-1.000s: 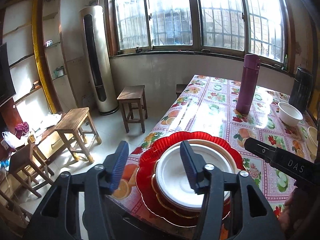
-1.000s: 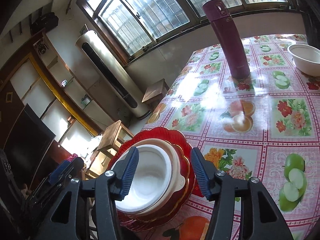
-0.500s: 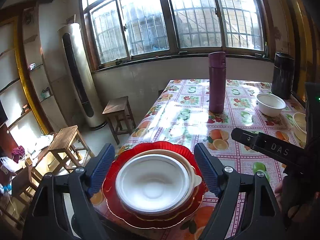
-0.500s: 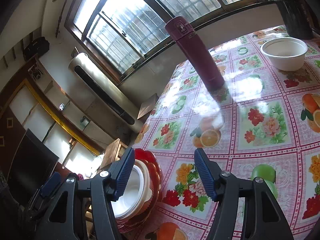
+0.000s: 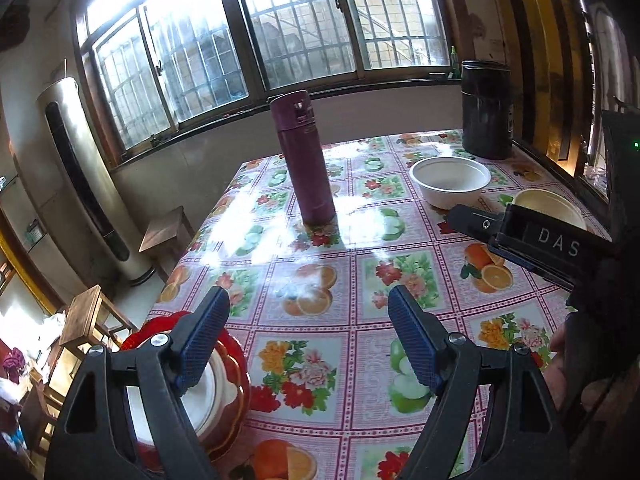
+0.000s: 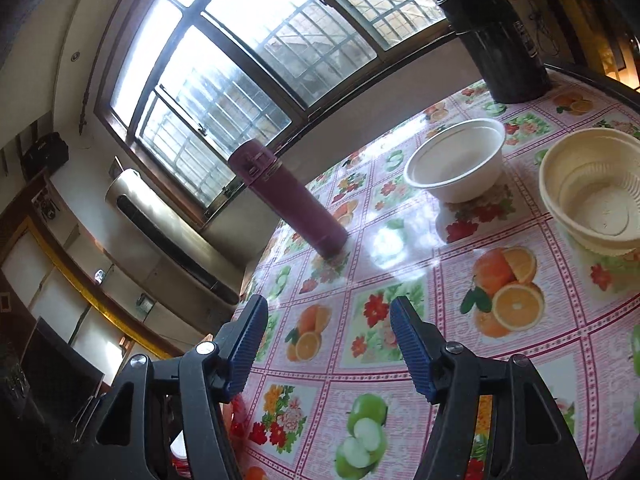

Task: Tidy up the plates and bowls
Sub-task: 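Move both grippers toward the remaining white paper bowl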

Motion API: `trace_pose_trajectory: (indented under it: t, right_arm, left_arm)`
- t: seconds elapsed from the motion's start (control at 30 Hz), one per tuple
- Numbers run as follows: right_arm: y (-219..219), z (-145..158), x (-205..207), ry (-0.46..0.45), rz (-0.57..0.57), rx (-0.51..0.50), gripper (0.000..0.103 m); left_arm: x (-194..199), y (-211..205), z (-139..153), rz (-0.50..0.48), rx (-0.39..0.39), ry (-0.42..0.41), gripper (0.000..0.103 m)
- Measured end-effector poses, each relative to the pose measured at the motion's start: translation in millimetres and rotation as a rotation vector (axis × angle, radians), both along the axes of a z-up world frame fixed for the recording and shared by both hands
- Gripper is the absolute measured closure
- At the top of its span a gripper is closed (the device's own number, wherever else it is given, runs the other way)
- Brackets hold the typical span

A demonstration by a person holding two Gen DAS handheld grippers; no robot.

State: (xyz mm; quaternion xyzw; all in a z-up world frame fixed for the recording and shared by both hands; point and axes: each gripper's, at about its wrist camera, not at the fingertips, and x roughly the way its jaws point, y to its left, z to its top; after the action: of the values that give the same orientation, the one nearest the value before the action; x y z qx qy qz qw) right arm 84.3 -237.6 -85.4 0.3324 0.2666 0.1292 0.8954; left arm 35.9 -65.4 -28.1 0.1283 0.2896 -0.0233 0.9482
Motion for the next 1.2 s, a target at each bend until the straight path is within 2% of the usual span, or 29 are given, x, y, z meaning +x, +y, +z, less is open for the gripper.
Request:
trace_pose_trajectory:
  t: [0.3,0.47,0.6,0.7,0.77,0.87,0.97,1.1,1.2]
  right_arm:
    - [-70,0,-7,-0.023,-0.095,0.026,0.036]
    - [-119,10,-20,-0.074,-0.182,-0.018,0.036]
    - [-176,16,-35,-0.118,-0.300,-0.059,0.030]
    - [-221,11,-44,-0.118,-0.392,-0.069,0.029]
    - [-248,3,-44,-0.087,-0.429,-0.047,0.029]
    - [-273,-15,-33,-0.005,-0.428,0.012,0.029]
    - [-278,-28,-21,0.059,-0.410,0.014,0.029]
    - [-276,-26,-21,0.022,-0.370,0.042,0.029]
    - [-269,-22,-17,-0.007,-0.313,0.106,0.027]
  left_arm:
    - [13,-54,3,-0.085,0.038,0.009,0.021]
    - [37,-81,-4,-0.129,0.032,0.103,0.021]
    - [60,-106,-9,-0.148,0.018,0.178,0.021]
    - [77,-126,-10,-0.153,0.004,0.220,0.021]
    - [87,-141,-11,-0.153,-0.009,0.239,0.021]
    - [104,-159,-12,-0.140,-0.037,0.266,0.021]
    - [121,-173,-14,-0.135,-0.047,0.302,0.021]
    - [150,-158,-16,-0.067,-0.059,0.330,0.021]
    - [174,-140,-16,0.000,-0.046,0.338,0.021]
